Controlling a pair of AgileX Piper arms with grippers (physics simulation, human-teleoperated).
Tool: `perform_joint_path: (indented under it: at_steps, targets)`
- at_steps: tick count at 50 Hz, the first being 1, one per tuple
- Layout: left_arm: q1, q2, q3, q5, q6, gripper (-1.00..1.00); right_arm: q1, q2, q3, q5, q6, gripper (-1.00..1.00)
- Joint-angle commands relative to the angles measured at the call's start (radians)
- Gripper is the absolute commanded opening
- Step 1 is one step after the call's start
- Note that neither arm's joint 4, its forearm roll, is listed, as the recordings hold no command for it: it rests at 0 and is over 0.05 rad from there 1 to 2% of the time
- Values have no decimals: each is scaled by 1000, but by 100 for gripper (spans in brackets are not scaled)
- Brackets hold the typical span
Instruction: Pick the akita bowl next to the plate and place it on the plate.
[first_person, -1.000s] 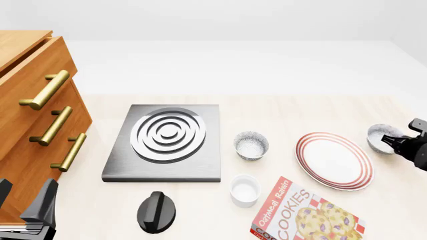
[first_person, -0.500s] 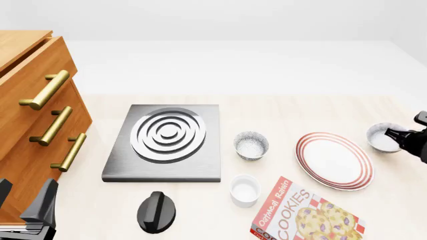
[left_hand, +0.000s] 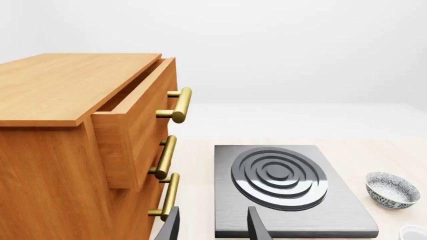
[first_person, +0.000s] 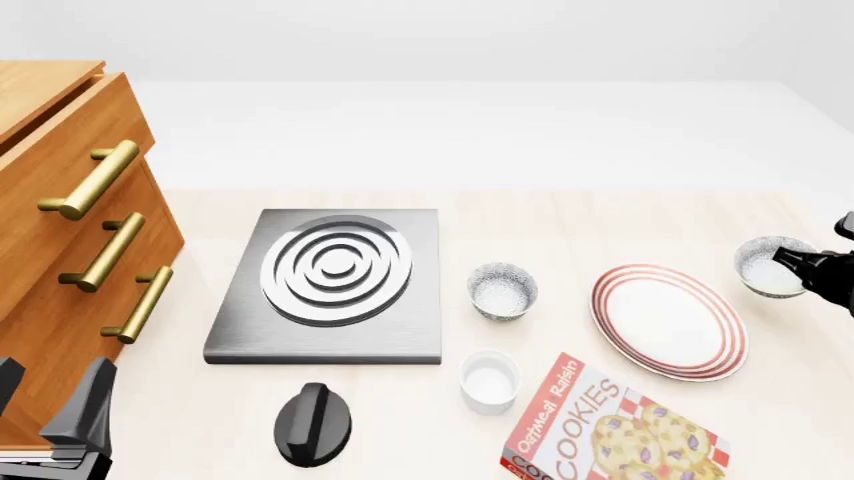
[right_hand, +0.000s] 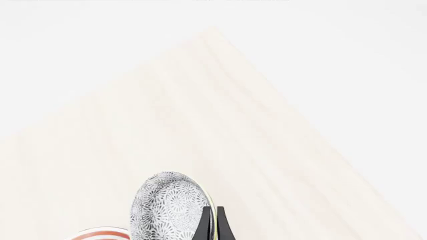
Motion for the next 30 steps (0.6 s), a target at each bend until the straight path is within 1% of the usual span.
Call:
perform_joint_path:
  at_steps: [1, 30]
  targets:
    - [0, 0, 0, 0, 0, 100, 15, -55, 20, 14, 15, -100]
    - [0, 0, 0, 0, 0, 100, 70, -201, 109, 48, 46, -100]
